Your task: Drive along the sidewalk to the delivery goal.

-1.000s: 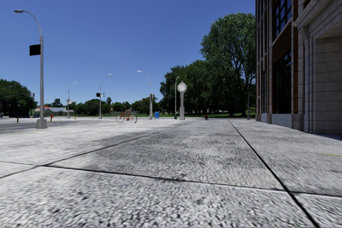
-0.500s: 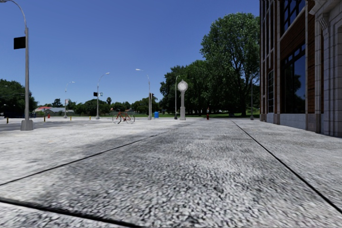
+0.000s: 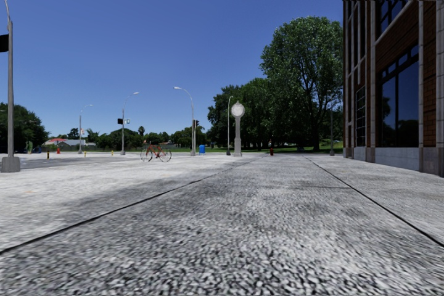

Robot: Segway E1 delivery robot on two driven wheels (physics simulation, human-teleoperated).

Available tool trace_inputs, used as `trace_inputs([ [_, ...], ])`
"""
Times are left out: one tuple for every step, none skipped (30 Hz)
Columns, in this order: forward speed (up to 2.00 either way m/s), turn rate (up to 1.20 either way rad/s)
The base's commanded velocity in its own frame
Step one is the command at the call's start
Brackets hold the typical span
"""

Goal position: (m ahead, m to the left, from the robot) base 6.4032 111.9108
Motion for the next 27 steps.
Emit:
trace_inputs([
  [2.00,0.00],
  [2.00,0.00],
  [2.00,0.00],
  [2.00,0.00],
  [2.00,0.00],
  [2.00,0.00],
  [2.00,0.00],
  [2.00,0.00],
  [2.00,0.00],
  [2.00,0.00],
  [2.00,0.00],
  [2.00,0.00],
  [2.00,0.00],
  [2.00,0.00],
  [2.00,0.00],
  [2.00,0.00],
  [2.00,0.00],
  [2.00,0.00],
  [2.00,0.00],
  [2.00,0.00],
  [2.00,0.00],
  [2.00,0.00],
  [2.00,0.00],
  [2.00,0.00],
  [2.00,0.00],
  [2.00,0.00],
  [2.00,0.00],
])
